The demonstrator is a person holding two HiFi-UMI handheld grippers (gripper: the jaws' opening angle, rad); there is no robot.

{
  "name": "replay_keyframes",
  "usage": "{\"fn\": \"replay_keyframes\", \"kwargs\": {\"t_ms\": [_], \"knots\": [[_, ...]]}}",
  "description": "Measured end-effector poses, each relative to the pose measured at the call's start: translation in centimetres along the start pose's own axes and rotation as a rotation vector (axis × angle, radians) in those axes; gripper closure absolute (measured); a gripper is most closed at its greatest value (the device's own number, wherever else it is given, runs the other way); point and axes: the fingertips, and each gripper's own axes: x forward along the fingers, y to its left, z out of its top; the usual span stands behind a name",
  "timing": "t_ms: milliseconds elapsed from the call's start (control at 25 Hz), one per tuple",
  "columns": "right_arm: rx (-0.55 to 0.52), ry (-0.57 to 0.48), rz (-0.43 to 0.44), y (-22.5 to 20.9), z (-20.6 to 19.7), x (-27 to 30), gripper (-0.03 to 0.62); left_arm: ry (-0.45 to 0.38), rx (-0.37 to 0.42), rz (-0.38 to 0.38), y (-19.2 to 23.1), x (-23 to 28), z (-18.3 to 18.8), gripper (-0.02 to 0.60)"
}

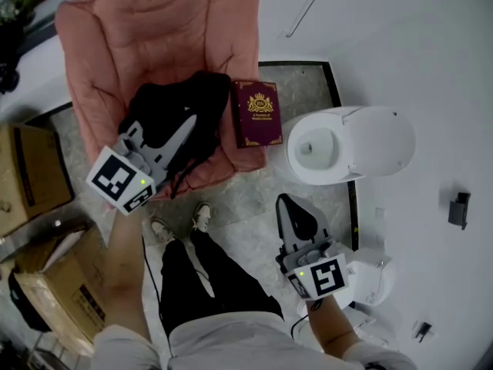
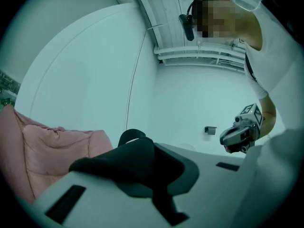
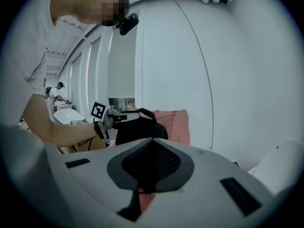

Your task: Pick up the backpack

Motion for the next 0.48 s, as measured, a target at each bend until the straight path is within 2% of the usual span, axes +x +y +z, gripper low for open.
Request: {"fn": "replay_keyframes", "kwargs": {"t_ms": [200,480], "knots": [[-0.013,-0.028,-0.002,0.1,1.6,-0.4,0.572,-0.014,0.014,0.009,-0.3,-0.6,2.1,0.563],[-0.036,-0.079,-0.007,-0.8,4.6,-1.4,0.572,-0.020,-0.006,0.023,-1.7,-2.0,5.0,0.563]]}}
